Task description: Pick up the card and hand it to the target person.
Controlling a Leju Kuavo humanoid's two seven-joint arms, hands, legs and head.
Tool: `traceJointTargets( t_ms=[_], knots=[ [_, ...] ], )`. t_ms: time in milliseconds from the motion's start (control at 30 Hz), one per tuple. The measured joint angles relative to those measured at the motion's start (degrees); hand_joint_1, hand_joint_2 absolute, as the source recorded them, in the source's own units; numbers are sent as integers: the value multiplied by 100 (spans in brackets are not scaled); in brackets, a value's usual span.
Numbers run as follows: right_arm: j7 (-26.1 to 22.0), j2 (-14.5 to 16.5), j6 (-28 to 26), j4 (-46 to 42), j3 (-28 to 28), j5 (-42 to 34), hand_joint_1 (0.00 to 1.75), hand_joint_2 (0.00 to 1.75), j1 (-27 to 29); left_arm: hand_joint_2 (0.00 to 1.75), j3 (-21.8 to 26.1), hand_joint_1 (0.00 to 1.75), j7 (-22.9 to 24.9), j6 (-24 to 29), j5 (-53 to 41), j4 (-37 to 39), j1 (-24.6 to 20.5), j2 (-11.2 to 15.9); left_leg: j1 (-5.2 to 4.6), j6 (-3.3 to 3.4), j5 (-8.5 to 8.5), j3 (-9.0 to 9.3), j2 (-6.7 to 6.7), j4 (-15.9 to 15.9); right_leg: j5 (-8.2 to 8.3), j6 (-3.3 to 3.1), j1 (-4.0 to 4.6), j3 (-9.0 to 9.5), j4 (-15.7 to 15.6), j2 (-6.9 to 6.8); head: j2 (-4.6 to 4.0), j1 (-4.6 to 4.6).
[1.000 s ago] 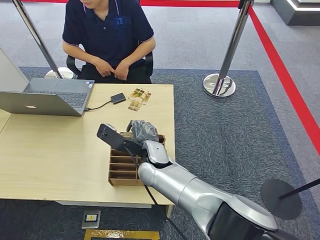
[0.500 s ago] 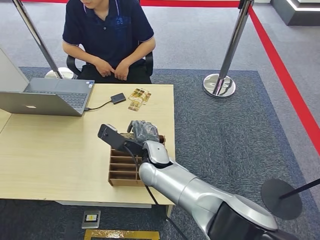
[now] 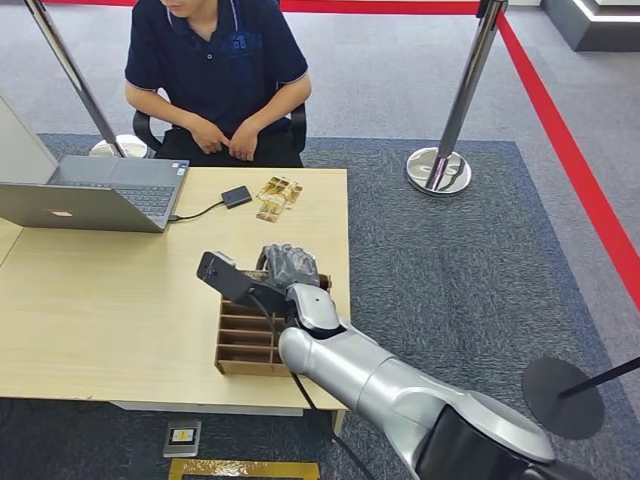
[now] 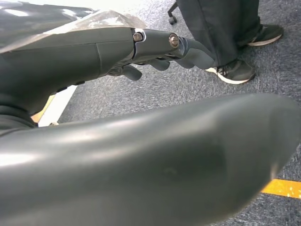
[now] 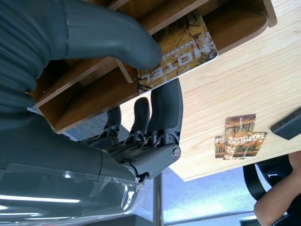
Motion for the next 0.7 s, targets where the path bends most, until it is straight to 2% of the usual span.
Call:
traceJointTargets(
  t_ms=[400,700],
  knots=[
    [0,0,0,0,0,0,103,175,13,0,0,0,0,0,0,0,0,0,0,0,0,0,0,0,0,0,0,0,0,0,0,0],
    [-1,1,-2,0,2,12,116,175,20,0,0,0,0,-2,0,0,0,0,0,0,0,0,0,0,0,0,0,0,1,0,0,0]
  ],
)
